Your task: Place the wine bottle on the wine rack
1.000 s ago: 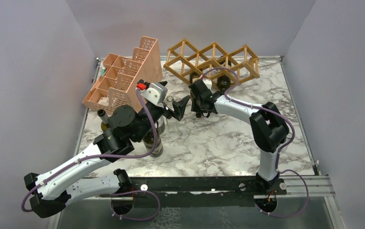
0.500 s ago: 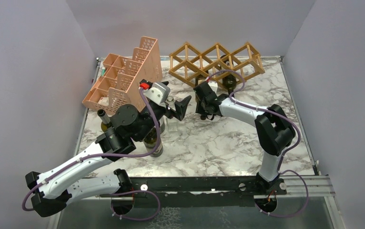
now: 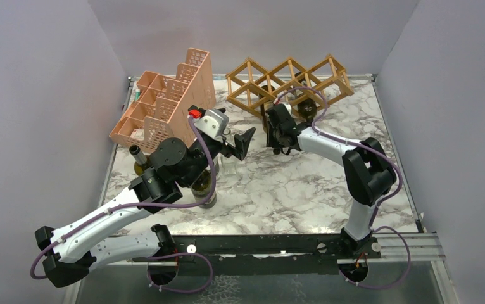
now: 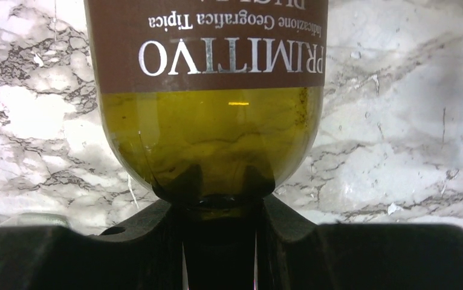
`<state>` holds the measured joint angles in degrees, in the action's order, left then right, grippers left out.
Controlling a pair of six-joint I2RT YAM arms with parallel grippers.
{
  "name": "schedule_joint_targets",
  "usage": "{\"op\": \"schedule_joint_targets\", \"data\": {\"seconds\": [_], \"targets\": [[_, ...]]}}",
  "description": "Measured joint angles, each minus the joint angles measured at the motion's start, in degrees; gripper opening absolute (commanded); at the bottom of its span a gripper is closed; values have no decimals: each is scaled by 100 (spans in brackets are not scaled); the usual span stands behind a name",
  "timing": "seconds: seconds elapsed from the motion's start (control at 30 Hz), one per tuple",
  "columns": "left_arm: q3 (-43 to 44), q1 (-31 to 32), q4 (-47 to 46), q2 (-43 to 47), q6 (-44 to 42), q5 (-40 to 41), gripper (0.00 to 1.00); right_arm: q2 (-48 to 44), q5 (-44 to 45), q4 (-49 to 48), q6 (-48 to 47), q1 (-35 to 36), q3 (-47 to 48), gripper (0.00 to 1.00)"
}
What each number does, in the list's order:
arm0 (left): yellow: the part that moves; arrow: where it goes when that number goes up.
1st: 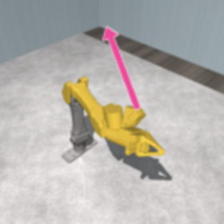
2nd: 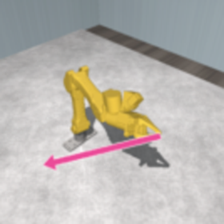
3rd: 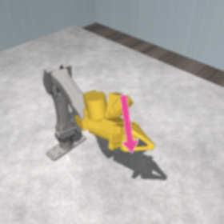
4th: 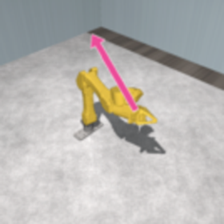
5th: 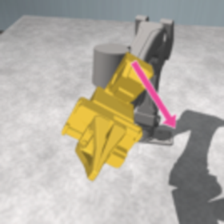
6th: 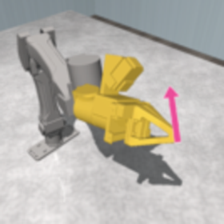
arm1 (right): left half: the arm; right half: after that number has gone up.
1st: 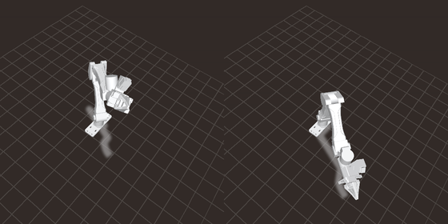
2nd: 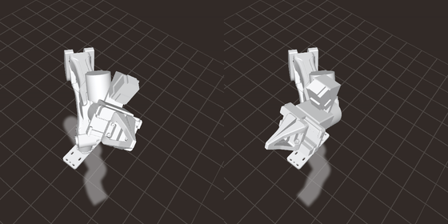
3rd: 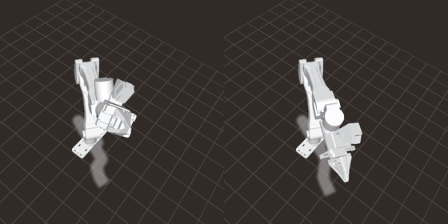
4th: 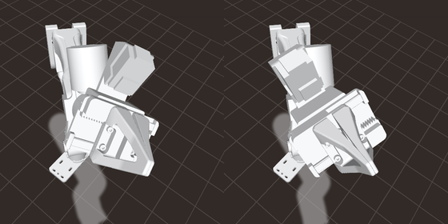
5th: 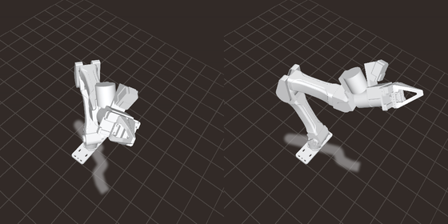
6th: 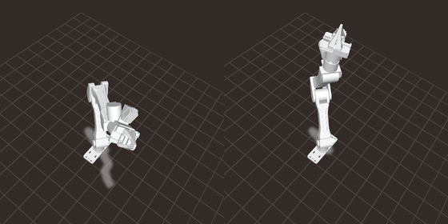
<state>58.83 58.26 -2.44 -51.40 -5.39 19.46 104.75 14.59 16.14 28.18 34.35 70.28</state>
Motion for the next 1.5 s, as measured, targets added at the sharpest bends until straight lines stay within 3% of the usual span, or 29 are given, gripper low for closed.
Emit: {"op": "schedule_joint_targets", "data": {"seconds": [0.23, 0.9, 1.23, 1.5], "targets": [[0, 0, 0, -13, -2, 0, 99, 348, -81, 48, -345, -162, 463, 6], [0, 0, 2, -48, -2, 0, 99, 1182, -79, 260, -468, -297, 1475, 36], [0, 0, 0, -48, -9, 2, 99, 1270, -9, -24, -529, -299, 1812, 65], [0, 0, -4, -15, -31, 7, 99, 1091, -66, -59, -511, -348, 1759, 69]]}}
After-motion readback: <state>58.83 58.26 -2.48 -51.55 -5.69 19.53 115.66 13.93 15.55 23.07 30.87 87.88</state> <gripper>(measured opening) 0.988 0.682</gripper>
